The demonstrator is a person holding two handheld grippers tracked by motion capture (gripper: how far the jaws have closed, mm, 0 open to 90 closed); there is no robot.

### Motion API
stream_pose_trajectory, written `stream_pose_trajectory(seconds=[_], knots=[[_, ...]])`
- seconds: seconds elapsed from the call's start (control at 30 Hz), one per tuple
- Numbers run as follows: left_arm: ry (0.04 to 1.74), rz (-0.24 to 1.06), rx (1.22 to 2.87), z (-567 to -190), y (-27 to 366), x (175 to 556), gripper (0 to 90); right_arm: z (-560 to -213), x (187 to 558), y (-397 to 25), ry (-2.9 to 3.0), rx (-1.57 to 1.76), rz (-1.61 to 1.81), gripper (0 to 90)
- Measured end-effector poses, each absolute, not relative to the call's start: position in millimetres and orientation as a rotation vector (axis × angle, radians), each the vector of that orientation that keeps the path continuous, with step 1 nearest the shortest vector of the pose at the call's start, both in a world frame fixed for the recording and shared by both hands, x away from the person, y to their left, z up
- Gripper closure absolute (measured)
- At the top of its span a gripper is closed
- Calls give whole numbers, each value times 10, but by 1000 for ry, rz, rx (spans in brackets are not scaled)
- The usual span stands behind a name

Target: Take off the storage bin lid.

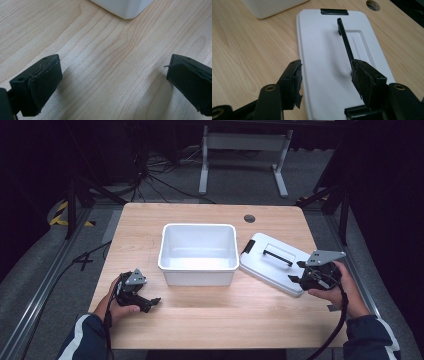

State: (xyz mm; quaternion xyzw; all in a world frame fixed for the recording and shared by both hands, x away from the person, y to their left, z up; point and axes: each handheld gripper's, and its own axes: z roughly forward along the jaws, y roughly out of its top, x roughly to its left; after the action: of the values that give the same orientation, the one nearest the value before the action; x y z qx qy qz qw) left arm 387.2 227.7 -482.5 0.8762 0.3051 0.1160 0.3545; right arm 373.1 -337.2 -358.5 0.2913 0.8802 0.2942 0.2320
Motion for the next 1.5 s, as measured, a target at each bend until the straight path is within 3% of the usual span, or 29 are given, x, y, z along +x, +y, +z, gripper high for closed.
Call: stream_pose_trajectory(seconds=[0.5,1.5], knots=[[798,295,2265,-4824,2275,3866,6,-3767,3435,-3698,2342,893,888,367],[798,294,2265,-4824,2275,3866,5,-4553,3158,-3945,2343,1071,974,324]])
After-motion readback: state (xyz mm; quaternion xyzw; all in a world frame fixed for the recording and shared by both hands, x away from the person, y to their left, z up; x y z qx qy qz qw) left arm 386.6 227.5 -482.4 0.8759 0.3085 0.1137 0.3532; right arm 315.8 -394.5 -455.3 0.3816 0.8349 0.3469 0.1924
